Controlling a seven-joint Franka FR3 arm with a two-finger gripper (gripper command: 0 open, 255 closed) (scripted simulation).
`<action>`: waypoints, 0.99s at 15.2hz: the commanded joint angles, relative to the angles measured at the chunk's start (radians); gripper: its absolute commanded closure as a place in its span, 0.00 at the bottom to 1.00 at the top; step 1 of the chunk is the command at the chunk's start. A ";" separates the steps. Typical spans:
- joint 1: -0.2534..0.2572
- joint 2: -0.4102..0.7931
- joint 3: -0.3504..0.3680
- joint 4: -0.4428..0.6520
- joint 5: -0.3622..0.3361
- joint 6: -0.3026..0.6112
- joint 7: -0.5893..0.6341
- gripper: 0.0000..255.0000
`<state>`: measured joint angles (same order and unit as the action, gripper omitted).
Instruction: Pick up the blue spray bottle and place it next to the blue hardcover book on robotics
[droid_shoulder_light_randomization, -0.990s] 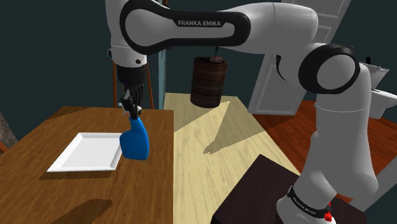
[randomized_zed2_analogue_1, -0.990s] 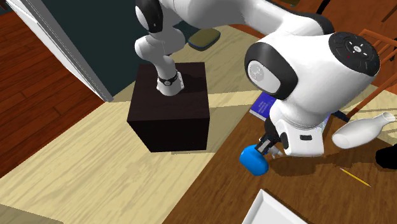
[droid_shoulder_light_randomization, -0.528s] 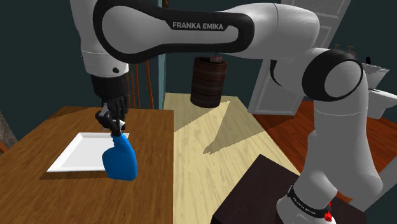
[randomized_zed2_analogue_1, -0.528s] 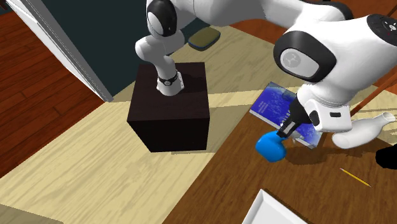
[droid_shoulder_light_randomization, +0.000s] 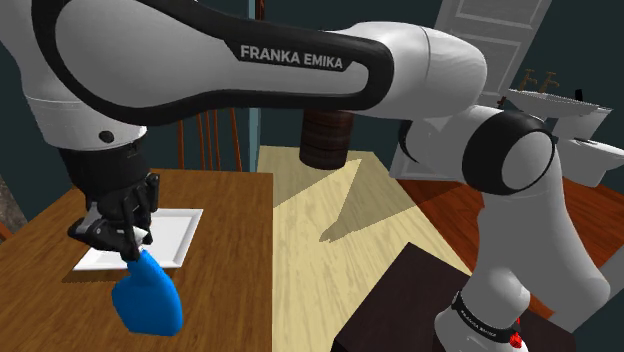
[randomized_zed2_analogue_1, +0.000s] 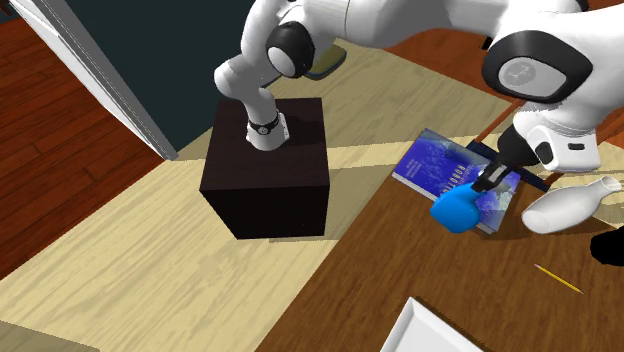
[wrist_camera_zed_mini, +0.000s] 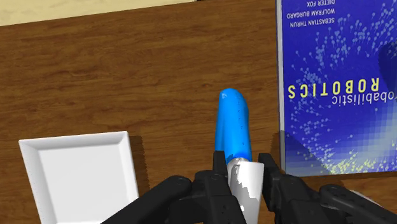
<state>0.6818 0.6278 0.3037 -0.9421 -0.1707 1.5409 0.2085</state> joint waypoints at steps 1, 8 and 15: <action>0.048 0.054 0.001 0.094 -0.014 -0.040 0.033 1.00; 0.069 0.068 0.004 0.033 -0.019 0.034 0.067 1.00; 0.047 0.039 0.006 -0.113 -0.015 0.149 0.075 1.00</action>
<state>0.7327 0.6708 0.3100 -1.0355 -0.1859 1.6732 0.2831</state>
